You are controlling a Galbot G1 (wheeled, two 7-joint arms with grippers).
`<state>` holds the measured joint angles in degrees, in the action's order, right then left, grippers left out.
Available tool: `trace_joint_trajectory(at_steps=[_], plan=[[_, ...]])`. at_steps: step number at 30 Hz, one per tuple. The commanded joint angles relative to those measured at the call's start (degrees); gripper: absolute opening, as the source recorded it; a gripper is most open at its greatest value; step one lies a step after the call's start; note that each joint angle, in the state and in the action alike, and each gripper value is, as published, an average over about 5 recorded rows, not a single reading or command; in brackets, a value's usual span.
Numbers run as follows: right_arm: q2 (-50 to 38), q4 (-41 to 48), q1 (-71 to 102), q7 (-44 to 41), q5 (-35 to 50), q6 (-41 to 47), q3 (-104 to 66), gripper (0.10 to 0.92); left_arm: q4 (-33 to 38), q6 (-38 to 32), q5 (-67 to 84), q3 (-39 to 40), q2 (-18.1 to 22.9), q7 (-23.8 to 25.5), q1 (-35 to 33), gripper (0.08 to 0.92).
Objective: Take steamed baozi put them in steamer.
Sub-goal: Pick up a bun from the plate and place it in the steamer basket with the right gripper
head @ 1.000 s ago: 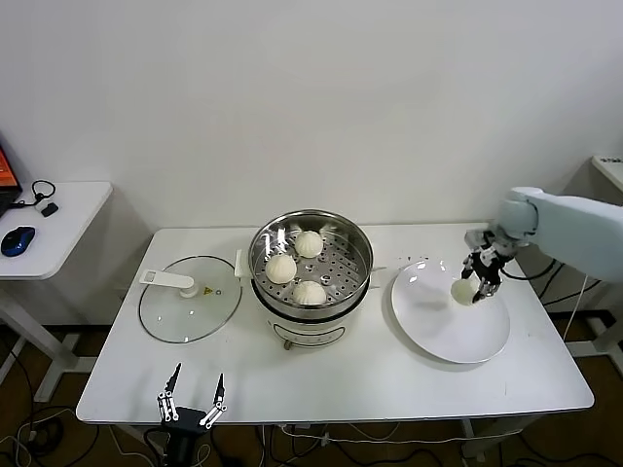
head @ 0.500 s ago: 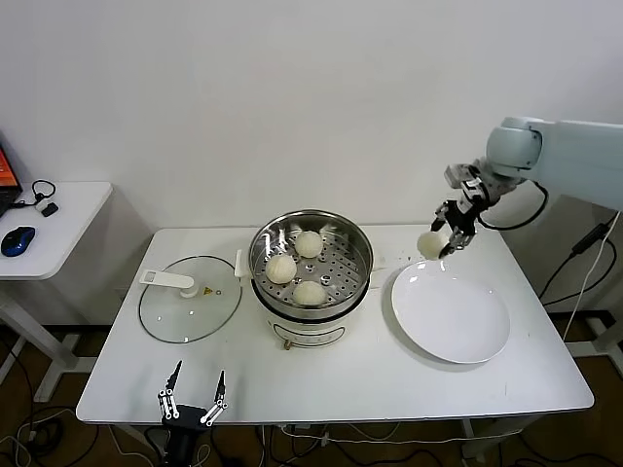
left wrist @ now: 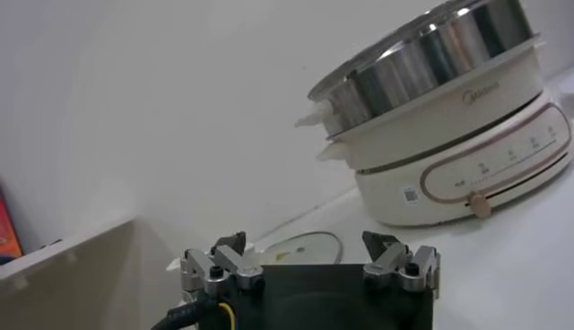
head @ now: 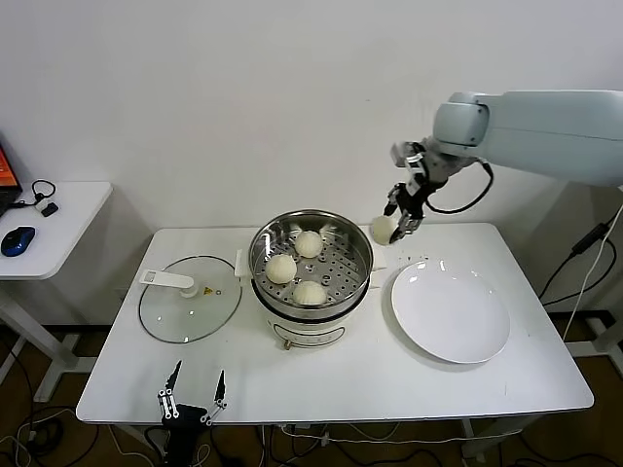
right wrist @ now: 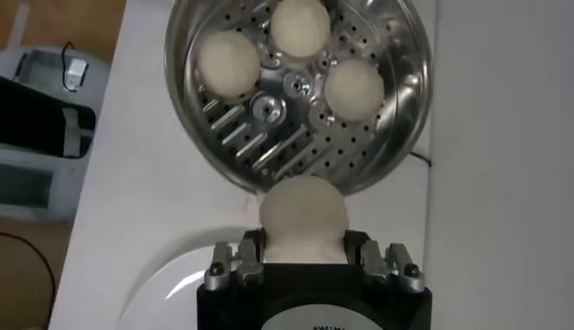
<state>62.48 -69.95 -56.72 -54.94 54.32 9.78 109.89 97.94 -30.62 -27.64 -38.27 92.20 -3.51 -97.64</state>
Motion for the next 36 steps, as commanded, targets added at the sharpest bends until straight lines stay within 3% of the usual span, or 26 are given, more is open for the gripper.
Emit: trace_joint_trajectory(at_steps=[1, 32, 36], plan=[[9.19, 2.71, 7.54, 2.91, 1.81, 2.64, -3.62, 0.585, -0.08, 0.14, 0.11, -0.12, 2.8, 0.06, 0.08, 0.823], [11.06, 8.72, 15.02, 5.03, -4.37, 3.31, -4.74, 0.586, -0.12, -0.09, 0.93, -0.71, 2.8, 0.2, 0.26, 0.823], [10.61, 8.57, 14.62, 6.06, -4.35, 3.37, -4.96, 0.642, -0.13, -0.13, 0.93, -0.63, 2.8, 0.19, 0.27, 0.823]])
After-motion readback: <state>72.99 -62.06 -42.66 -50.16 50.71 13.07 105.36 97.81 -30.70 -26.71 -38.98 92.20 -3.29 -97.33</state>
